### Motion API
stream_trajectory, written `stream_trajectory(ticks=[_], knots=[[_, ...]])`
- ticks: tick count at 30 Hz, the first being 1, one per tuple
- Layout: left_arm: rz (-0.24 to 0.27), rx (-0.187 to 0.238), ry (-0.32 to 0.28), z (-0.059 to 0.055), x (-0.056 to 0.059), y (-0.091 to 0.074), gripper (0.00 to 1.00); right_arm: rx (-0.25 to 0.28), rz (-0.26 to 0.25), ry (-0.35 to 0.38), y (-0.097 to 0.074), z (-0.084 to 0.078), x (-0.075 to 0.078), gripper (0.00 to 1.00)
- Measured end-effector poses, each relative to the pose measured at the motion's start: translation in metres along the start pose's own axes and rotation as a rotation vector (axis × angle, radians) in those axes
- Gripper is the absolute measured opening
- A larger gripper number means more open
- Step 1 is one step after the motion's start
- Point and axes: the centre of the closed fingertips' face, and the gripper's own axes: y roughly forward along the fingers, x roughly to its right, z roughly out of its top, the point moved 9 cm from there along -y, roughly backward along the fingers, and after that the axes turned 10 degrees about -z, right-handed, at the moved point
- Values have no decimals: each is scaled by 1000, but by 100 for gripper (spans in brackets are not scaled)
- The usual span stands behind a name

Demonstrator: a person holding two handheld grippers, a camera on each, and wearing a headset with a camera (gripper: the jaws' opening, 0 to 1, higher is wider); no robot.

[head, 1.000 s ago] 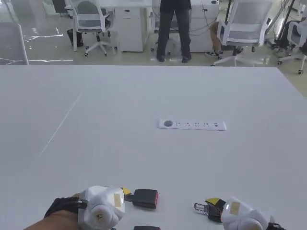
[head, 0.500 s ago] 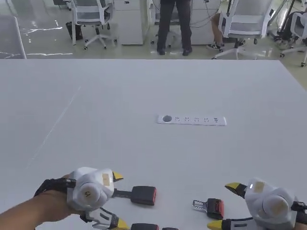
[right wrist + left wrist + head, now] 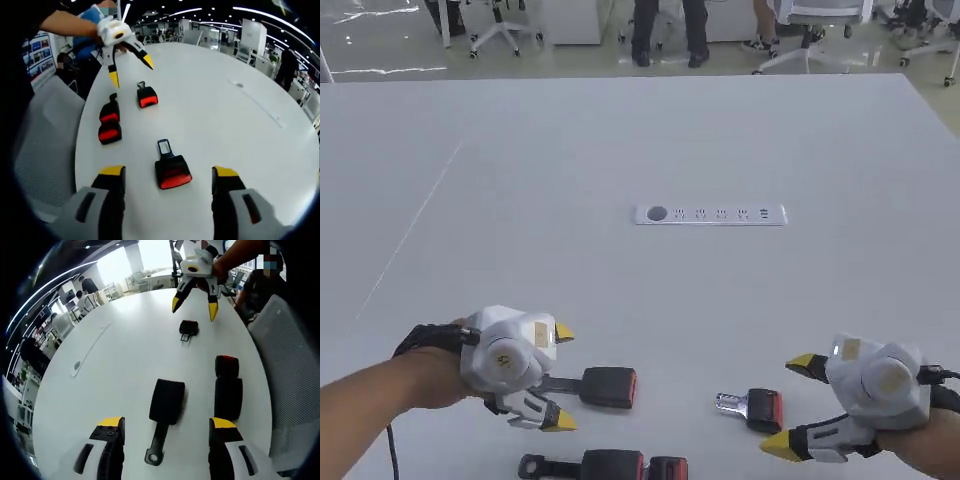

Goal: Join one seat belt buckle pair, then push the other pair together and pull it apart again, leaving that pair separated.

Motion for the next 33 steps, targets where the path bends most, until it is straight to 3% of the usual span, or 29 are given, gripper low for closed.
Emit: stream_trajectory(ticks=[5,9,10,11,12,14,18,21,27,30,33], knots=[[-33,-36,35,-8,-5,17,67,-45,32,7,12,-6,1,66],[-56,-49,27,-8,-11,28,62,-55,42,-7,20,-7,2,61],[-60,-68,40,-9,-12,31,61,-63,49,-9,21,-7,2,61],[-48,-108,92,-10,-15,32,61,-69,57,-13,22,-8,1,60],[-52,-99,94,-9,-14,34,59,-79,64,-25,24,-9,1,59],[-83,-37,20,-6,-12,38,53,-91,73,-49,25,-9,1,57],[-85,-78,77,-9,-15,44,46,-122,98,-70,27,-13,0,50],[-98,-69,70,-9,-15,47,46,-123,107,-121,28,-14,0,49],[-141,-49,62,-8,-15,49,40,-142,87,-140,29,-12,7,37],[-112,-37,60,-7,-19,49,34,-150,98,-145,31,-11,9,36],[-130,-37,67,-6,-19,49,33,-160,106,-165,32,-10,10,36]])
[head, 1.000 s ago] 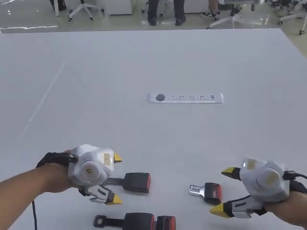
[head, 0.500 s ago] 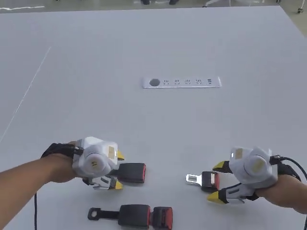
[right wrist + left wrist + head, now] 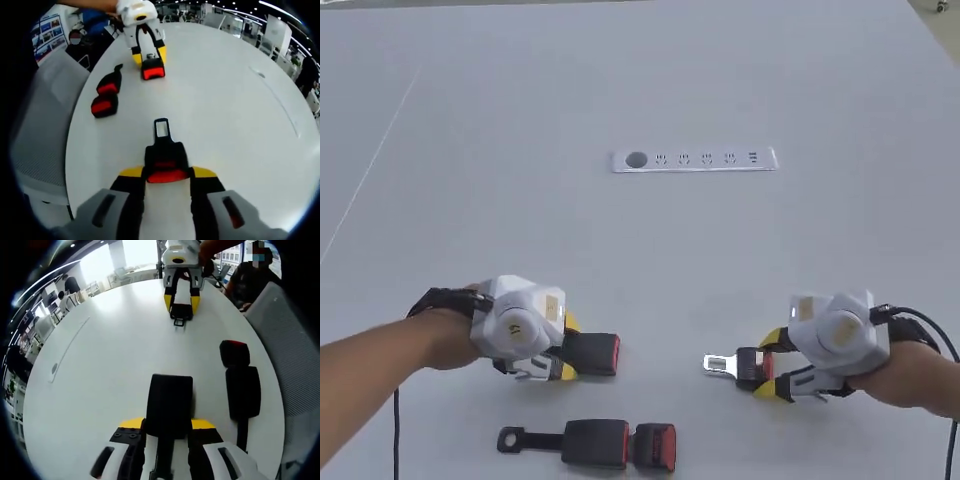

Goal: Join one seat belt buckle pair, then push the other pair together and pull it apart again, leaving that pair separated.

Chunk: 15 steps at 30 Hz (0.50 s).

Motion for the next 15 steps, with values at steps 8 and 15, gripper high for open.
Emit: stream_trajectory(ticks=[8,15], knots=[[-10,-11,2,-1,-2,2,33,-16,15,-45,3,8,-1,35],[-19,-27,4,0,-2,2,33,-5,19,-52,12,23,-4,35]])
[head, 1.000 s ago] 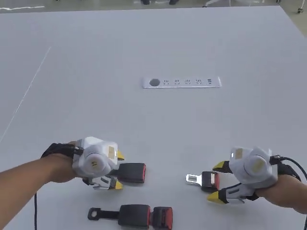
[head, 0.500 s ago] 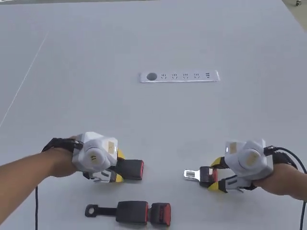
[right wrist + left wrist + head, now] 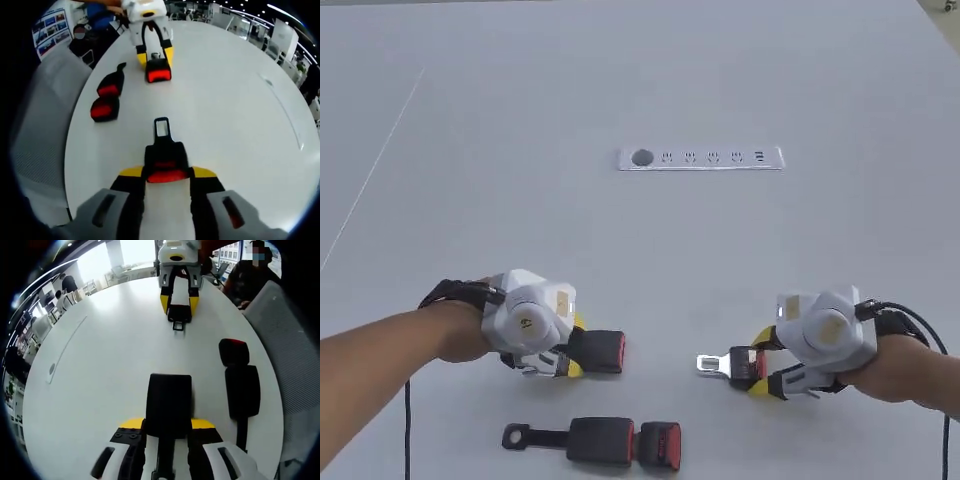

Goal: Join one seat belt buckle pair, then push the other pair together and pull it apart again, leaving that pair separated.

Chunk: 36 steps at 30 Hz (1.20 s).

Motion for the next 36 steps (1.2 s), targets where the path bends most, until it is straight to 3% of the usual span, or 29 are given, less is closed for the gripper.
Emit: stream_trajectory(ticks=[8,21,30,36], knots=[[-5,-2,-3,1,1,-1,33,14,4,-9,17,28,-3,35],[-13,0,-26,2,2,0,33,40,-4,19,29,48,-4,35],[-23,-2,-37,3,0,0,33,78,15,-17,45,71,-8,35],[-25,1,-34,2,-2,1,33,77,27,-37,47,74,-6,35]])
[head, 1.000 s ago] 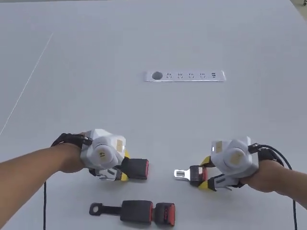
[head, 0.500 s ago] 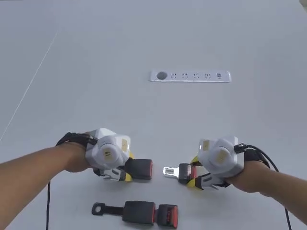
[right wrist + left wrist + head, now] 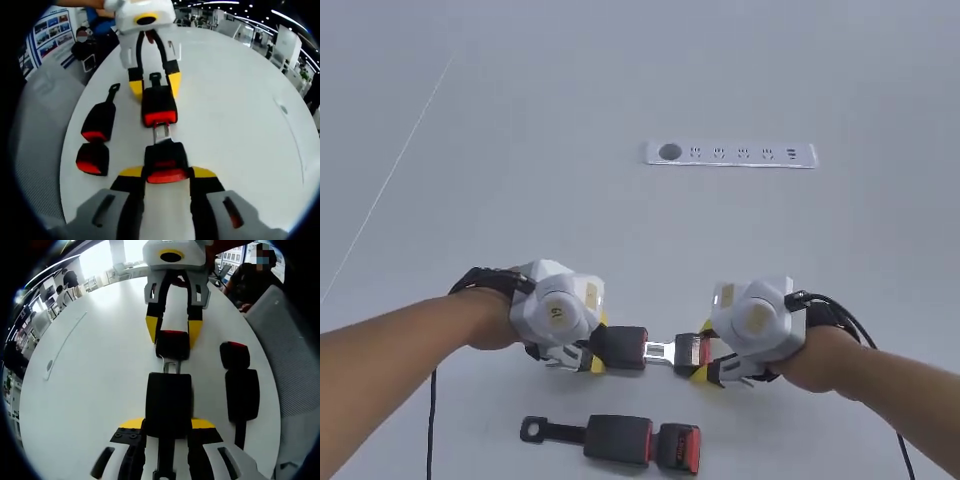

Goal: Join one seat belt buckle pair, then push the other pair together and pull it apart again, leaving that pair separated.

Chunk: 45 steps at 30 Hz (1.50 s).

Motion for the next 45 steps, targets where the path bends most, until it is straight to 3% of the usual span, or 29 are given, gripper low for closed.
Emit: stream_trajectory(ticks=[5,12,17,22,45], knots=[[-9,-7,14,2,0,0,33,13,7,-13,7,9,-3,35],[-22,-21,31,3,-1,0,33,15,5,-1,6,7,-4,34],[-32,-50,38,6,-2,1,33,13,2,5,8,9,-3,34],[-39,-76,48,7,-3,3,32,48,-3,19,14,17,-6,34],[-41,-104,39,9,-3,5,33,-74,-84,102,20,32,-10,34]])
